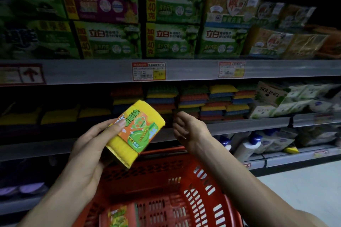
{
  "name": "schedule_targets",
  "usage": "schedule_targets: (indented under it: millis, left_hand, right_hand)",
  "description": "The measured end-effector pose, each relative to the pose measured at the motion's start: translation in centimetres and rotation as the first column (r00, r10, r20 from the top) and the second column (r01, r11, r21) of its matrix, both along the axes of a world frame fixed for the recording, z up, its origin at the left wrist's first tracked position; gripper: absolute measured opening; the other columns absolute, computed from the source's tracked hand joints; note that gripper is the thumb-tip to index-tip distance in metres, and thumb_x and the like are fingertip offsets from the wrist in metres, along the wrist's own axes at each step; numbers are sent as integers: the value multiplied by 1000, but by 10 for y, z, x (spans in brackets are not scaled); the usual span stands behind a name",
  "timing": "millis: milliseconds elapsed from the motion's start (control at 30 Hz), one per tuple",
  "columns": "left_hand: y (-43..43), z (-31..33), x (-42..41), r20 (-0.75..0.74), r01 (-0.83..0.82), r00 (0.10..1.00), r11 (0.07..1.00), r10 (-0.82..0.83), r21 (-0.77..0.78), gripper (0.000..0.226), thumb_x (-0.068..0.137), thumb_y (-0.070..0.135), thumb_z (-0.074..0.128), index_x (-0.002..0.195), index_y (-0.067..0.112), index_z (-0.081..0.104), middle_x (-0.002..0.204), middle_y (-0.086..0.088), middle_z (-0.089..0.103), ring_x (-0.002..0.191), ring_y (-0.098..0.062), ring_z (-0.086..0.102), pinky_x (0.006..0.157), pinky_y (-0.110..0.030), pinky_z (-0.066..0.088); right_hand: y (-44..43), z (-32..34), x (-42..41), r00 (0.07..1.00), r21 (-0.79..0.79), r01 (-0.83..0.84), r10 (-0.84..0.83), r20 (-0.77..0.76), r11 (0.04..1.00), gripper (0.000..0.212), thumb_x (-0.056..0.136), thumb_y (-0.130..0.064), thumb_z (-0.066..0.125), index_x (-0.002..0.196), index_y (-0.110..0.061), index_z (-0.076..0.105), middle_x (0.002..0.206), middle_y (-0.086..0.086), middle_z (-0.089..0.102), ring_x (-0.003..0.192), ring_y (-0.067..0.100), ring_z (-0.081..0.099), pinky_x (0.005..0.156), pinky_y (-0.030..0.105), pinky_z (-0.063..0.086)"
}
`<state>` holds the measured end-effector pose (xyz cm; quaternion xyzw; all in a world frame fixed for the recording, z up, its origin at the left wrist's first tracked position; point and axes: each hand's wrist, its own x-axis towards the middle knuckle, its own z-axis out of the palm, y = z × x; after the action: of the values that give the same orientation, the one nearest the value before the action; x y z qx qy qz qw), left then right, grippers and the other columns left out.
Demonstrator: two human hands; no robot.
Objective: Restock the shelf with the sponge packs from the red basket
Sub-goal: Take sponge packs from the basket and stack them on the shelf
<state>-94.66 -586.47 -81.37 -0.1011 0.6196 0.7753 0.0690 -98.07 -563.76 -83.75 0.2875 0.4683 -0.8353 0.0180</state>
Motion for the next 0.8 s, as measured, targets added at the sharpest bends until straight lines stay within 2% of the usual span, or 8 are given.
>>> schedule_targets:
  millis: [100,200,267,400,467,600,700,800]
  left_hand:
    - [-5,-1,-2,4,-1,1000,1000,1,-2,31,81,29,78,111,21,78,105,-8,80,109,-34,72,104,-58,51]
    - [-11,-5,-3,1,4,1000,1000,-4,-5,31,82,30,79,111,22,78,105,-8,80,111,-34,71,105,-59,50]
    - [-14,-7,-4,-4,11,1000,1000,-11,-3,32,81,32,79,112,23,78,106,-8,80,112,-33,71,107,-60,48]
    - [-20,-10,-6,-22,29,999,1000,-29,5,22,86,32,77,108,26,79,109,-7,79,114,-34,70,106,-60,49]
    - [-23,-12,-8,-46,68,997,998,-68,-15,16,92,34,72,106,31,79,111,-5,79,113,-34,71,104,-61,50]
    - [-28,-14,-10,-79,87,993,996,-88,-27,18,92,38,71,108,34,79,113,-4,79,114,-33,70,105,-63,48]
    - [-30,-17,-11,-88,96,991,995,-98,-29,24,92,41,72,114,35,76,116,-3,78,116,-32,70,106,-63,48]
    - [-32,-21,-13,-77,106,991,994,-108,-29,31,91,43,74,120,32,74,119,-3,77,116,-31,70,105,-63,48]
  right_hand:
    - [-5,-3,-2,1000,20,-3,4,-14,1000,44,102,-10,59,62,-14,42,43,-9,41,27,3,33,38,18,25]
    - [-10,-1,-1,1000,61,-2,1,8,998,34,101,-13,62,68,-11,54,39,-10,49,27,1,45,50,19,38]
    - [-12,1,-2,1000,63,24,-23,-1,998,16,100,-15,65,92,-1,67,44,-9,56,27,1,47,61,23,44]
    - [-16,1,-5,997,58,78,-79,20,995,33,99,-15,67,125,5,63,95,11,74,46,2,62,67,25,51]
    - [-18,2,-6,995,45,97,-98,31,994,32,99,-14,66,126,3,63,94,8,71,68,7,69,64,24,51]
    - [-19,1,-8,992,15,124,-124,31,992,28,100,-11,64,125,3,63,95,9,72,61,8,71,64,25,54]
    - [-18,1,-8,990,-36,139,-138,30,990,27,98,-8,66,123,1,65,104,14,77,73,18,78,64,27,61]
    - [-17,1,-10,985,-86,171,-169,31,981,30,95,-7,69,125,0,64,95,15,80,76,23,80,62,30,62]
